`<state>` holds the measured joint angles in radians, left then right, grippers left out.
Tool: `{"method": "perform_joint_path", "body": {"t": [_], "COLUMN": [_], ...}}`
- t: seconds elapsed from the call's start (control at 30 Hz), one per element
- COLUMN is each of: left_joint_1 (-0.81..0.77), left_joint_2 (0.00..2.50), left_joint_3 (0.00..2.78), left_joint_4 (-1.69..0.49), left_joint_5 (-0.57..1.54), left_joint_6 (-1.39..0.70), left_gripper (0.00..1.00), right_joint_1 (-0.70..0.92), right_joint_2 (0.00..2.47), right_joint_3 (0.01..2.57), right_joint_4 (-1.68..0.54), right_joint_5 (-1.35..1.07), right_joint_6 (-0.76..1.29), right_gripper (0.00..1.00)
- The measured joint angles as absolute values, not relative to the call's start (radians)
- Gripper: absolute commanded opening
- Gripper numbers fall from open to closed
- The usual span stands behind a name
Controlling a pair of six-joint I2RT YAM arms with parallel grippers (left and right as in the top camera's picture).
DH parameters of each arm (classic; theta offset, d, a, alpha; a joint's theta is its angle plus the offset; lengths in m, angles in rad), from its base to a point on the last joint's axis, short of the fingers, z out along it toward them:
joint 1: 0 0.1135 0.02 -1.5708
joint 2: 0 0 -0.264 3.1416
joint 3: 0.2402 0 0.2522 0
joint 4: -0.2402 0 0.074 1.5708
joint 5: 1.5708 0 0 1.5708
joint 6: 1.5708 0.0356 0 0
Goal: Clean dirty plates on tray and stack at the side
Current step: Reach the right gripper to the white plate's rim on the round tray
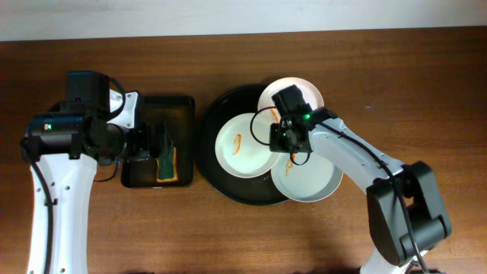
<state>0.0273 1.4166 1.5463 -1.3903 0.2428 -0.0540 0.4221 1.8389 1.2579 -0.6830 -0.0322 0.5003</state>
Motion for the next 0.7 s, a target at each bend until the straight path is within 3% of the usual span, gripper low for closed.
{"method": "perform_joint_path", "body": {"t": [0.27,0.63,0.67,0.7], "left_joint_1": [0.027,0.027,0.027,0.027], "left_joint_2": [1.417,1.417,1.417,1.416], "left_joint_3": [1.546,1.546,1.546,1.546], "left_joint_4": [-1.391,-1.391,-1.391,-1.391], "left_joint_5": [0.243,0.243,0.243,0.243], "left_joint_6": [-0.054,-0.054,-0.054,-0.054], "left_gripper": [0.99,0.99,0.99,0.99], "right_joint_1": [0.419,0.371,0.371,0.371], "right_joint_2": [1.736,1.801,1.802,1.804], "right_joint_3": [1.305,1.304,1.303,1.301], "right_joint_4": [-0.877,-0.829,-0.826,-0.82], "right_joint_5": [0.116,0.176,0.176,0.176], "right_joint_6": [0.486,0.485,0.485,0.486], "right_gripper": [0.04,0.04,0.06,0.14]}}
